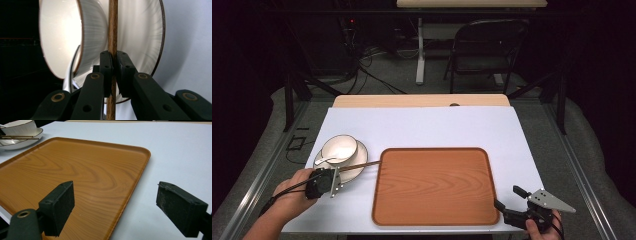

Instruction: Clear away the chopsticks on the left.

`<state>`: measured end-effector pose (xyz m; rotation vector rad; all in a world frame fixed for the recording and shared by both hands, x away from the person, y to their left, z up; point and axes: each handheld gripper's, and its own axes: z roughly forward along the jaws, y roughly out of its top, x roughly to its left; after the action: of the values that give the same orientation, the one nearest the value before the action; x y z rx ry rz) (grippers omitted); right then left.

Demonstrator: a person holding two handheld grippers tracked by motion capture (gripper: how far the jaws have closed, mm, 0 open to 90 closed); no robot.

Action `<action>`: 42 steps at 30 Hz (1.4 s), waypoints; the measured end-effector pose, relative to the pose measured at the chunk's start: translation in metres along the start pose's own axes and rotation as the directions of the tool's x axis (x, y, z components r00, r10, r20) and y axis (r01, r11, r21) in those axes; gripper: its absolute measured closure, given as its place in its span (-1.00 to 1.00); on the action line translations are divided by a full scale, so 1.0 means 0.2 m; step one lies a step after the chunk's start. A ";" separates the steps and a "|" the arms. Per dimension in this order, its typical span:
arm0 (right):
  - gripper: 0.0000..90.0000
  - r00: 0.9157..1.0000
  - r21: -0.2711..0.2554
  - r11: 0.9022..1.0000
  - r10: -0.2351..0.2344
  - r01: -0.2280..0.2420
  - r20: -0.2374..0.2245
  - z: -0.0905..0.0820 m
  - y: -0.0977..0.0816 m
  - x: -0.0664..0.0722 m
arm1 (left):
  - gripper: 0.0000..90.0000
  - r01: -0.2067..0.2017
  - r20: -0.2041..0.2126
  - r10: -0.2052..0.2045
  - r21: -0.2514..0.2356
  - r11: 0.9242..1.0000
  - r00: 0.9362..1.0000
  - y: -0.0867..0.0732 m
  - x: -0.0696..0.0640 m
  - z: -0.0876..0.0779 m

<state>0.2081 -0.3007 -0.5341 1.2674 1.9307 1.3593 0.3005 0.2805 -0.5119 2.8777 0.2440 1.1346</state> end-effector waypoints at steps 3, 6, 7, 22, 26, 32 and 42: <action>-0.67 1.000 0.000 1.000 0.000 0.000 0.001 0.00 0.00 0.00 | 0.86 -0.009 -0.019 0.008 -0.004 1.000 1.000 0.00 0.01 -0.04; -0.67 1.000 0.000 1.000 0.000 0.000 0.002 0.00 0.00 0.00 | 0.86 -0.020 -0.033 0.020 -0.010 1.000 0.999 0.01 0.02 -0.08; -0.67 1.000 0.000 1.000 0.000 0.000 0.002 0.00 0.00 0.00 | 0.86 -0.022 -0.037 0.022 -0.011 1.000 0.999 0.01 0.02 -0.09; -0.67 1.000 -0.001 1.000 0.024 -0.024 -0.002 0.00 0.00 -0.01 | 0.87 0.182 0.024 -0.180 -0.083 0.980 0.983 0.01 0.13 -0.22; -0.67 1.000 -0.002 1.000 0.022 -0.022 -0.002 0.00 0.00 -0.01 | 0.86 0.378 0.126 -0.368 -0.075 0.923 0.921 0.01 0.18 -0.24; -0.67 1.000 -0.001 1.000 0.024 -0.024 -0.003 0.00 0.00 -0.01 | 0.86 0.702 0.258 -0.683 0.022 0.712 0.684 0.02 0.23 -0.22; -0.67 1.000 -0.001 1.000 0.023 -0.023 -0.005 0.00 0.00 -0.01 | 0.87 0.928 0.434 -0.898 0.300 0.222 0.074 -0.03 0.32 -0.19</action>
<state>0.2093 -0.3027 -0.5345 1.2905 1.9243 1.3758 0.3208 0.2951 -0.4413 1.9468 1.6556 0.0129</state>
